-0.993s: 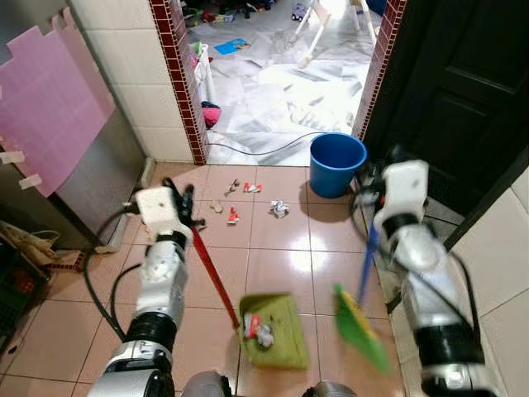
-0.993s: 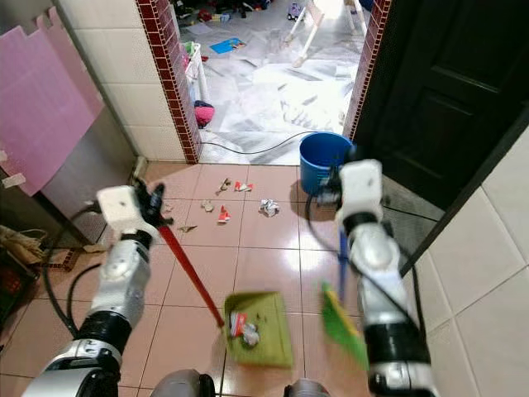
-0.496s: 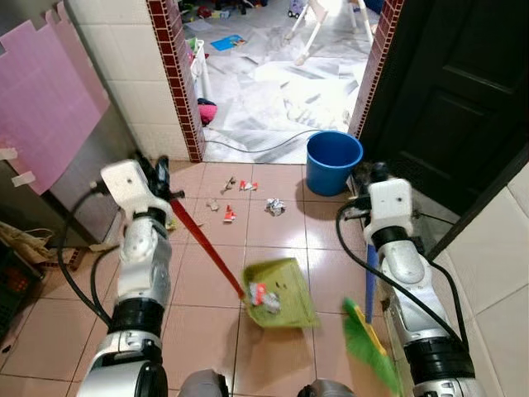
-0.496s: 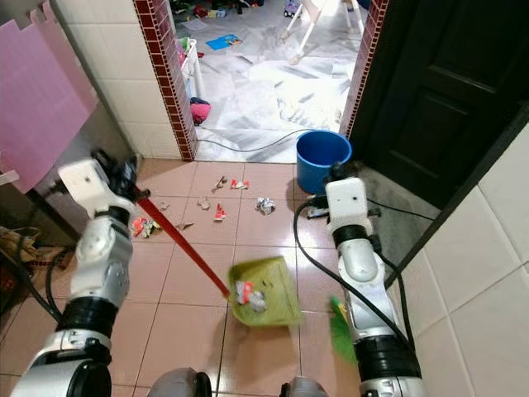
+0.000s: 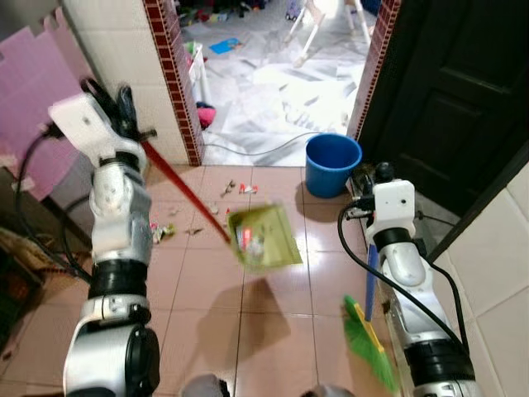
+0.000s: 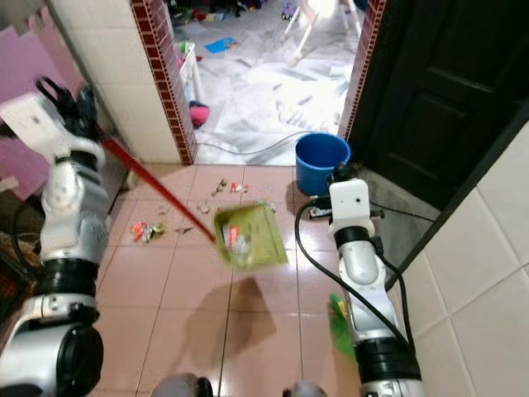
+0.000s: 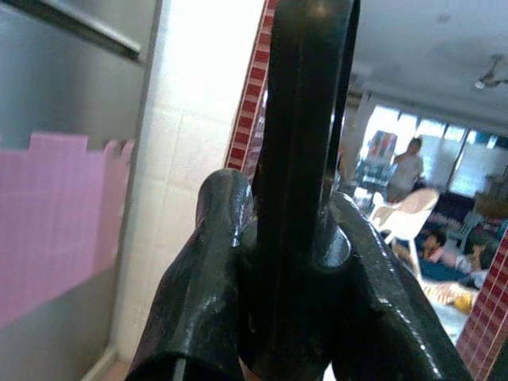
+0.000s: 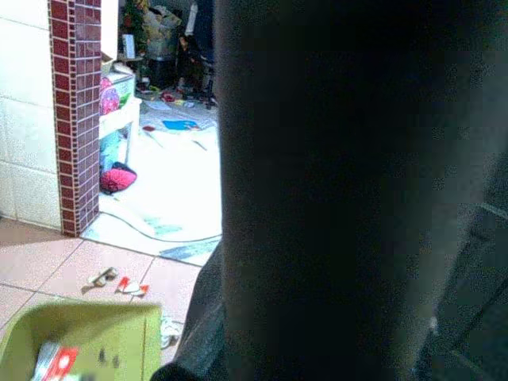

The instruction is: Sweep floor

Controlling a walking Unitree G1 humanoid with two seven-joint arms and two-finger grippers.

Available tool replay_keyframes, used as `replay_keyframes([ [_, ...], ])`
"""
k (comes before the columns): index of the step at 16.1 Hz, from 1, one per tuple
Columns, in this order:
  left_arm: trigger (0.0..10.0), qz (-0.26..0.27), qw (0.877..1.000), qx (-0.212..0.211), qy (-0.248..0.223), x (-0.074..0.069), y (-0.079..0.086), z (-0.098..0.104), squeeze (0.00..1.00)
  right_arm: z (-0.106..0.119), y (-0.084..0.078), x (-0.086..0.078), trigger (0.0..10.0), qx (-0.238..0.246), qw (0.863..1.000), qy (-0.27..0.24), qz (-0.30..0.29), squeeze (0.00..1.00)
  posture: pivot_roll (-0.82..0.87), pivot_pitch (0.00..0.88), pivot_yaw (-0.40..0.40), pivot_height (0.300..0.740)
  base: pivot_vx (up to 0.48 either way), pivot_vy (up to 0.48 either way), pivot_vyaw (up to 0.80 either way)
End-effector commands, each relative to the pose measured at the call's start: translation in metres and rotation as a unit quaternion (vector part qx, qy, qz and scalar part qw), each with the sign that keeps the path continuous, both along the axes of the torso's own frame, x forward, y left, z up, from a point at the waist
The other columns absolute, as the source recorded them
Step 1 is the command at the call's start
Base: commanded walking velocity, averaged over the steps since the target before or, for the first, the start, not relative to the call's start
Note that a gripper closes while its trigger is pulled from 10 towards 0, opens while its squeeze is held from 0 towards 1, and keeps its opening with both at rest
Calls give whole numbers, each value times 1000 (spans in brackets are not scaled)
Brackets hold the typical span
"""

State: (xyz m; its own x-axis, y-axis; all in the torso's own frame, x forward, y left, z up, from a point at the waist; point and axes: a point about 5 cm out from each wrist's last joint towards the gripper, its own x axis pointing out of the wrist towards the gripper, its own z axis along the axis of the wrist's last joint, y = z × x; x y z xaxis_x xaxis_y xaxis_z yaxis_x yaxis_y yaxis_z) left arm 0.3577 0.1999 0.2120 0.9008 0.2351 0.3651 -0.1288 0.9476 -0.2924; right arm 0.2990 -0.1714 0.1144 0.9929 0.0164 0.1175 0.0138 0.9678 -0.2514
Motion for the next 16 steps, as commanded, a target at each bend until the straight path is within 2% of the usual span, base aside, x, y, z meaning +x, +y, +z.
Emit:
replay_keyframes([
  [1, 10000, 12, 999, -14, -40, -2, 6, 21, 0, 10, 4, 3, 10000, -2, 1000, -26, 10, 0, -110, 0, 65, 740, 394, 274, -675],
  [4, 10000, 10, 999, -18, -40, -3, 2, 21, 0, 11, 7, 3, 10000, -6, 999, -29, 17, 0, -111, 0, 64, 740, 394, 273, -702],
  [7, 10000, 10, 998, -24, -49, -2, 1, 27, 0, 9, 8, 3, 10000, -6, 999, -27, 20, 0, -109, 0, 61, 740, 394, 275, 0],
  [11, 10000, 18, 996, -33, -76, 2, 2, 48, 0, 7, 12, 3, 10000, -10, 999, -21, 30, 0, -108, 0, 60, 740, 395, 272, 0],
  [14, 10000, 9, 997, -33, -75, 3, -3, 48, 0, 7, 13, 4, 10000, -11, 999, -22, 31, 0, -110, 0, 61, 740, 480, 0, -754],
  [16, 10000, -4, 997, -37, -67, 3, -9, 42, 0, 6, 14, 3, 10000, -10, 999, -22, 31, 0, -108, 0, 66, 740, 480, 0, 0],
])
